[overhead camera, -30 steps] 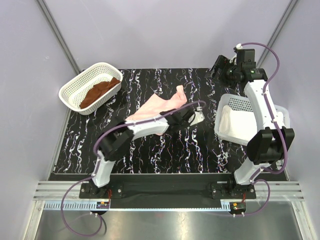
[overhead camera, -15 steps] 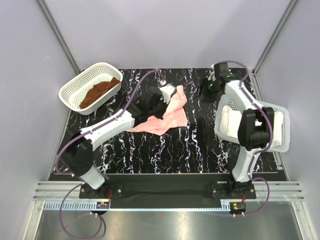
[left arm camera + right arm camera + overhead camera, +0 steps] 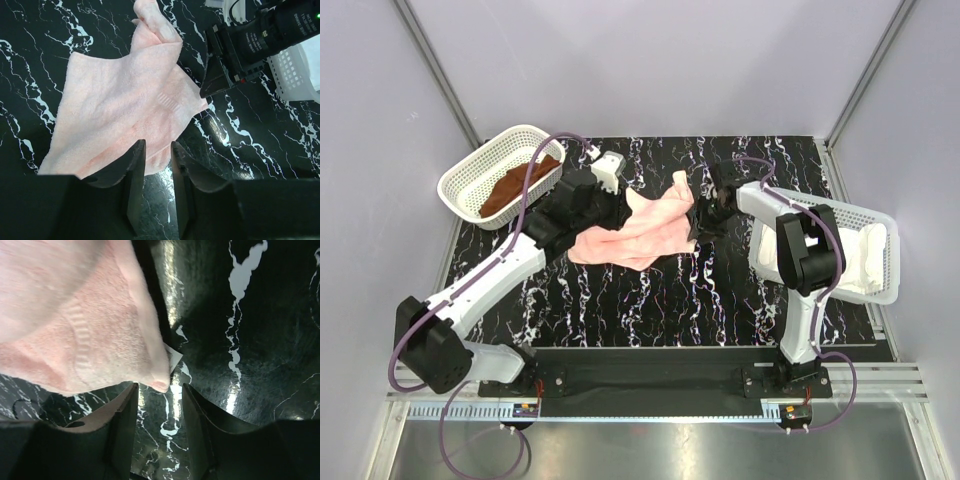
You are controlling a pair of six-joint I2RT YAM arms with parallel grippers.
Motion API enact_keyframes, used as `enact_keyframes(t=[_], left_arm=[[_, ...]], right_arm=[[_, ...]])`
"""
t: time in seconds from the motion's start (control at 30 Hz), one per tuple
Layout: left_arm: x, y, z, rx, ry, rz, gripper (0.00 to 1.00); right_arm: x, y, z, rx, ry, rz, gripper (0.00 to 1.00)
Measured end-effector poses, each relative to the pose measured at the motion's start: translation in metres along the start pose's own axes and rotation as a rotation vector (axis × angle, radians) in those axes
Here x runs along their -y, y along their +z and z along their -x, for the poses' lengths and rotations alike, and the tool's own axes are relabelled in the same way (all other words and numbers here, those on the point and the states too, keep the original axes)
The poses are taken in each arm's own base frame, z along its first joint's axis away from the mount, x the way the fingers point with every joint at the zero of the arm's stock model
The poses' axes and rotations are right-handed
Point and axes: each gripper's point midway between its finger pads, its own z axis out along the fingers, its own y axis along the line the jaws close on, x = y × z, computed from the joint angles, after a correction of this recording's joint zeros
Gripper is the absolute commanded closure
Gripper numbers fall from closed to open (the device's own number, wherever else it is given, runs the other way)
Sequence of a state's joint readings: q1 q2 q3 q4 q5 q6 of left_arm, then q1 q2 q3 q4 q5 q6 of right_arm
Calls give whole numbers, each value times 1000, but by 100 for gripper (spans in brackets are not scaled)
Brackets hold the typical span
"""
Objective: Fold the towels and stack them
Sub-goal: Flatten out the crumpled towel
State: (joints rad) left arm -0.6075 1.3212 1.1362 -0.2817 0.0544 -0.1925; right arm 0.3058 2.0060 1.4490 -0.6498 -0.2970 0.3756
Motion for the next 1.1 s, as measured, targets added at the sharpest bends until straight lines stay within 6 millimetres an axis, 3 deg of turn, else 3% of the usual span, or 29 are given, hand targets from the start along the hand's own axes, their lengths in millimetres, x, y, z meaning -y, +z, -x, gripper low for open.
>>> enact_keyframes(t=[0.17, 0.33, 0.47, 0.6, 0.7, 0.8, 0.9, 1.03, 1.1], left_arm=[[-3, 1, -9, -28, -4, 4, 65], [-1, 1, -12, -35, -9, -4, 65], [-1, 1, -12, -37, -16, -9, 65], [-1, 1, -12, -38, -20, -7, 65], [-3, 0, -12, -38, -32, 2, 65], [-10, -4, -10, -32, -60, 26, 64], [-24, -13, -7, -24, -106, 71, 63], [-47, -34, -2, 13, -180, 131, 60], [-60, -48, 1, 40, -216, 166, 59]], right_arm=[[9, 16, -24, -42, 26, -28, 55], [3, 19, -22, -18, 39, -11, 61], [1, 22, -20, -4, 46, 1, 85], [2, 23, -21, 4, 49, -7, 100], [4, 19, -23, 10, 45, -19, 100], [1, -1, -27, 22, 34, -32, 100], [-17, -35, -27, 71, -6, -12, 100], [-71, -89, -32, 179, -112, 77, 100], [-106, -105, -36, 216, -169, 134, 100]])
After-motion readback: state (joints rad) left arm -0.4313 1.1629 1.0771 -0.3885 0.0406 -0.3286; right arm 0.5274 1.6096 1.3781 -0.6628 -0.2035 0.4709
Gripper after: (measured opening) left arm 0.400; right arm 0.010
